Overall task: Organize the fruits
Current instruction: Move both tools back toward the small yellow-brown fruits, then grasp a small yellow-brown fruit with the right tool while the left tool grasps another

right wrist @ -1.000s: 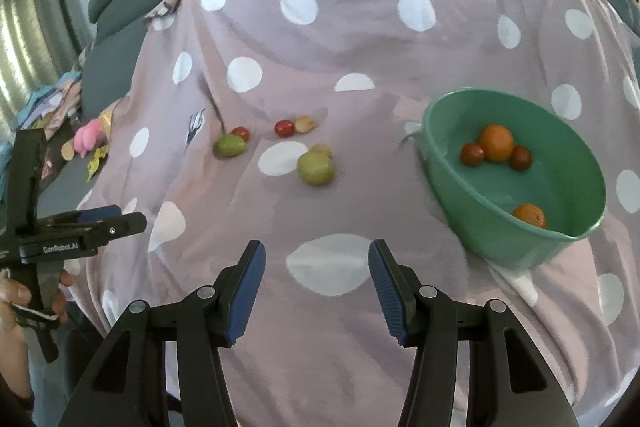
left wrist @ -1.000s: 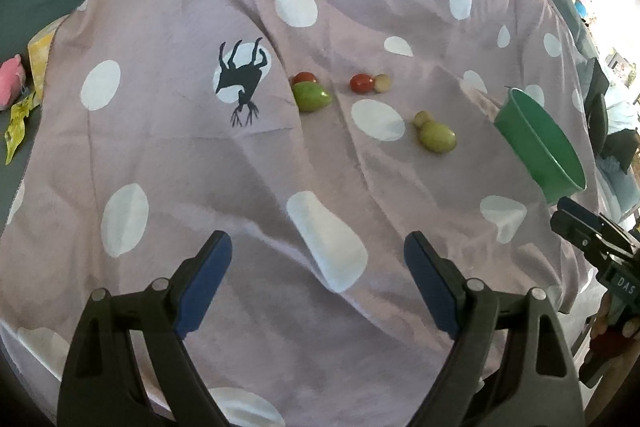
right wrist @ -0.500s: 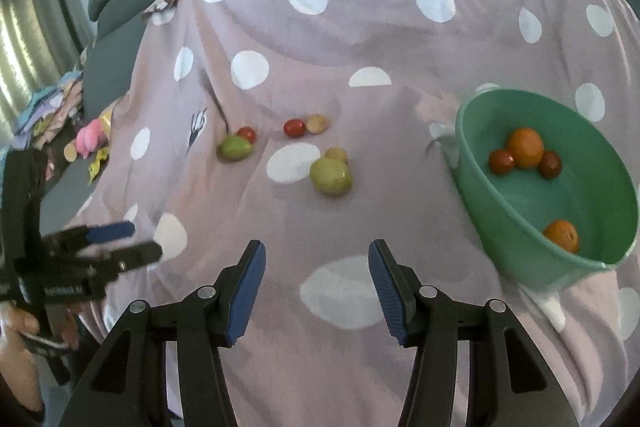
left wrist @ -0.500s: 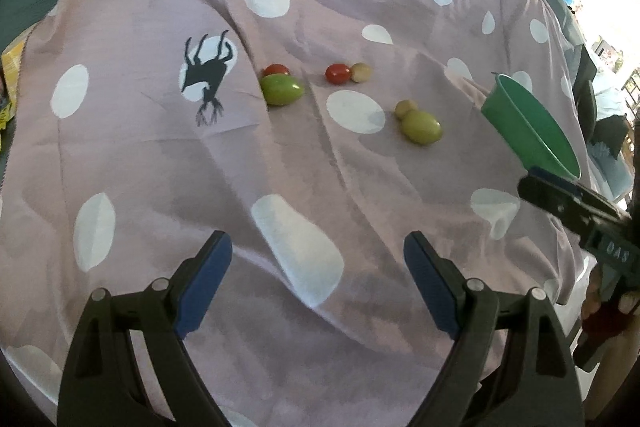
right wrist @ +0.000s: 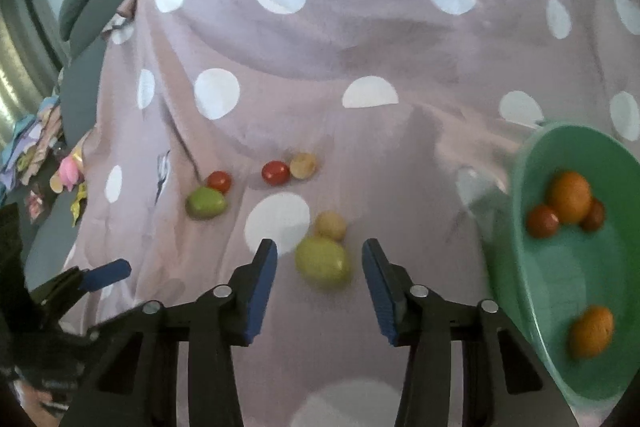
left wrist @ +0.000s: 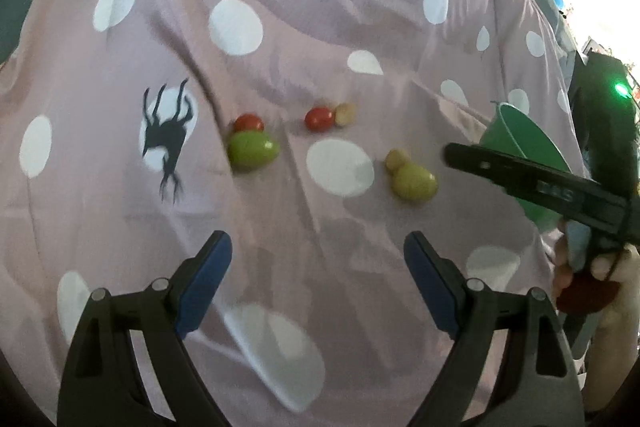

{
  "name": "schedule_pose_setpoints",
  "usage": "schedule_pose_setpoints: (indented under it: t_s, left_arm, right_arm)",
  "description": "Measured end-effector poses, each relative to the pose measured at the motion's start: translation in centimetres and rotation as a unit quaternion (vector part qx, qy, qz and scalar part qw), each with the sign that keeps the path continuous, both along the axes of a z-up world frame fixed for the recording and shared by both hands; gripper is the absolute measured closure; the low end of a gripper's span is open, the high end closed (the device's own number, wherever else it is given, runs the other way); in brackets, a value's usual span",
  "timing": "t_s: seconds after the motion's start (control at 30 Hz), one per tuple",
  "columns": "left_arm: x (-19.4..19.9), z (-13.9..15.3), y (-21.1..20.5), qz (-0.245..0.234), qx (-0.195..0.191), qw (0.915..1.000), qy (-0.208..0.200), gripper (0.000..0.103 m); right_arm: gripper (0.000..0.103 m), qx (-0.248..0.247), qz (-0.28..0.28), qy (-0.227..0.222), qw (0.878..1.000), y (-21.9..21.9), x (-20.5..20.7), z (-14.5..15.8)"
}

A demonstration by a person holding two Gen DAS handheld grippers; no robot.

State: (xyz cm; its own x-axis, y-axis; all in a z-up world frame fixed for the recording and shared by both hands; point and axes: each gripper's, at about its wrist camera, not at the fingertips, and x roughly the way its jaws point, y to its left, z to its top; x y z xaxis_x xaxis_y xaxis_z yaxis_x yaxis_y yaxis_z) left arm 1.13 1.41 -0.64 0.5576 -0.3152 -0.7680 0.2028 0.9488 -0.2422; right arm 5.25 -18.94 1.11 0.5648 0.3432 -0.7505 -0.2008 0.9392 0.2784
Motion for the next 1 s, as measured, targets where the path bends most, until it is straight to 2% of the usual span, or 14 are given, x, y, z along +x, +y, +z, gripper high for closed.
schedule_pose_setpoints:
  t_s: [0.23,0.33,0.43,0.5,0.63,0.83,0.93,1.0]
  left_arm:
    - [3.0,-0.9,-0.3,-0.002,-0.001,1.0,0.01,0.015]
    - [3.8,-1.4,-0.5,-0.004,-0.001,0.9999,0.015,0.015]
    - [4.4,-1.6,-0.7,-0.008,0.001,0.9998,0.017,0.015]
    - [4.9,-1.8,-0.9,-0.01,0.004,0.9997,0.02,0.016]
    - [6.0,-1.8,-1.9,-0.019,0.008,0.9995,0.023,0.018]
    - [8.4,-1.9,-4.3,-0.043,-0.002,0.9988,0.025,0.025]
    - [10.3,-2.8,-5.5,-0.047,-0.018,0.9978,0.042,0.029]
    - [11.3,-3.6,-6.0,-0.048,-0.027,0.9967,0.06,0.031]
  right_arm:
    - [0.059,-0.007,0.011,0.078,0.997,1.3,5.6,-2.5]
    - [0.061,-0.02,0.015,0.102,0.994,1.8,6.7,-3.8]
    - [0.068,-0.036,0.02,0.119,0.992,2.2,7.0,-4.7]
    - [0.075,-0.045,0.021,0.113,0.992,2.3,6.7,-4.9]
    - [0.075,-0.05,0.016,0.095,0.994,2.0,5.7,-4.7]
    - [0.075,0.007,-0.002,0.056,0.998,-0.5,1.9,-3.4]
    - [0.075,0.022,-0.01,0.045,0.999,-1.8,0.2,-3.1]
    - [0.075,0.053,-0.013,0.044,0.998,-2.7,0.0,-3.4]
